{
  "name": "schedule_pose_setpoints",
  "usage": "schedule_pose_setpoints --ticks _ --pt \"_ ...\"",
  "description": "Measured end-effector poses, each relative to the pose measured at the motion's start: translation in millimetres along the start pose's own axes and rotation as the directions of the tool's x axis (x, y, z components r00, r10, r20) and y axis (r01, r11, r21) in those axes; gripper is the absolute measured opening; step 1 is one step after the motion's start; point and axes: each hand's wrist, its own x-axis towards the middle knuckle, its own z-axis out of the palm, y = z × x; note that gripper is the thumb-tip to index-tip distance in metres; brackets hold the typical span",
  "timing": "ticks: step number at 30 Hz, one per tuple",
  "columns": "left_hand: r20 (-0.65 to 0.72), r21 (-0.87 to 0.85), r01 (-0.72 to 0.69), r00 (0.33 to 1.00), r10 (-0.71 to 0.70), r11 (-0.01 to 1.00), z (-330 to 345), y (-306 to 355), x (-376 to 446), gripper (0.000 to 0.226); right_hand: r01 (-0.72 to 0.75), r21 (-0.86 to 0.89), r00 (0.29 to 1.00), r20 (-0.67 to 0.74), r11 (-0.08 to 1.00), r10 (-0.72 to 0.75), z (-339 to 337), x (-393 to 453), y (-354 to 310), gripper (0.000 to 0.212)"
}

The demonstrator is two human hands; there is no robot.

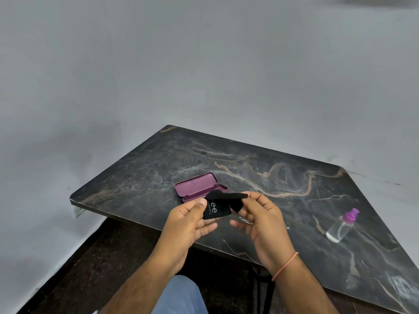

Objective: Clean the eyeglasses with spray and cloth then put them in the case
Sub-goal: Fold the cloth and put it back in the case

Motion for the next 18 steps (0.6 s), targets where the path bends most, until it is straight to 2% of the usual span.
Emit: schedule_pose_setpoints --ticks 3,7,10,14,18 --pt "-0.012 0.015 -0.028 1.0 0.028 1.0 -4 5 2 0.03 -0.068 0.105 0.996 0.061 0.992 0.061 6 3 -1 0.015" --pt "-0.016 -0.044 0.03 0.999 -0.03 0.999 -6 14 5 0.033 -0.047 0.131 0.991 0.126 0.99 0.031 10 6 1 0.015" --pt "0.004 -0.027 0.036 0.999 -0.036 0.999 -9 20 7 0.034 -0.042 0.127 0.993 0.115 0.991 0.028 14 8 4 0.015" --pt "-0.019 0.081 -0.006 1.0 0.008 0.997 -10 22 15 0.036 0.099 -0.145 0.994 0.053 0.985 -0.092 16 17 4 0.006" --pt "-0.027 0.31 -0.051 0.998 0.062 0.949 -19 25 23 0.024 0.294 -0.444 0.955 0.098 0.847 -0.28 15 28 -7 0.008"
